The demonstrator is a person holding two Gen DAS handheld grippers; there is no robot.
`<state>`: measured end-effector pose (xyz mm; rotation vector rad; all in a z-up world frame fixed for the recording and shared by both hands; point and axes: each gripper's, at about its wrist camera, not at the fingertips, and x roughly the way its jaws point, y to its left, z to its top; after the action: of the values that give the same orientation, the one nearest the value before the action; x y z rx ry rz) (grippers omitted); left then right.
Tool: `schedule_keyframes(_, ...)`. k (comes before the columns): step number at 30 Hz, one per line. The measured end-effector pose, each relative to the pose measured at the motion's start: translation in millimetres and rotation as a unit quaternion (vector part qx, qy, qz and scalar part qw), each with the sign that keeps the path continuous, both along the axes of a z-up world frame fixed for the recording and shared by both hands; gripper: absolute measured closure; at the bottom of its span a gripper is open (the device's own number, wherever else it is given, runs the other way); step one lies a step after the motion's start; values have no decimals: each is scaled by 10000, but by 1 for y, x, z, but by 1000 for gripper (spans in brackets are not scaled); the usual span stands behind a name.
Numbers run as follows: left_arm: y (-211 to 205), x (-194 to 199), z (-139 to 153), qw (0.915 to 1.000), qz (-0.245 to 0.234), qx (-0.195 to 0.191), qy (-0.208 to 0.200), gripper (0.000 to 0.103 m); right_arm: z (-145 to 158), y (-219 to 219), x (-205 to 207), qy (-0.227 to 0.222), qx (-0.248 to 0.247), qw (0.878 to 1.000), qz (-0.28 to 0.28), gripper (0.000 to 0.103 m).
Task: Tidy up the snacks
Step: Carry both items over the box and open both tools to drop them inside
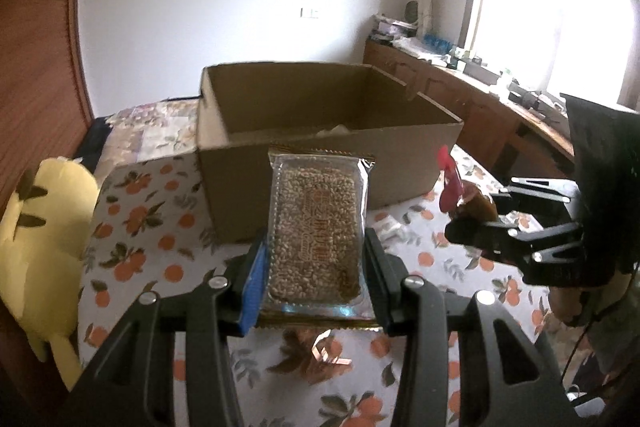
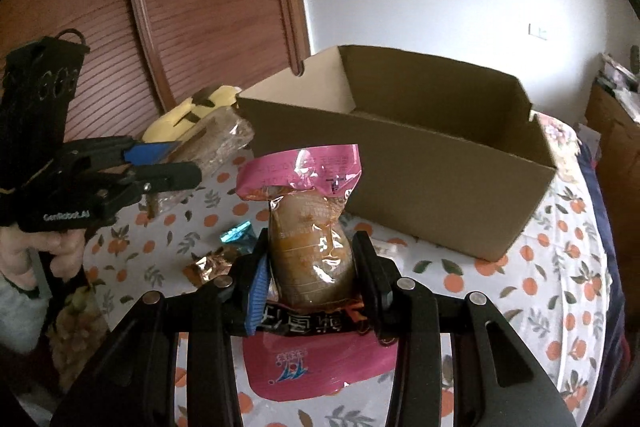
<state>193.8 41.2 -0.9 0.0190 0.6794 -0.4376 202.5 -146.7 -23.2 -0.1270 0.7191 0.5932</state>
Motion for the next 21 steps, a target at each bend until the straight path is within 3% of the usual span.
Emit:
schedule_keyframes(12,-27,56,29,9983,-324,-227,-425,60,29,-21,28,-450,-135,9981,-404,64)
schedule_keyframes(21,-35,107,30,9958,-431,-363,-722,60,38,-27,72,-582,-376,9956,-639,64)
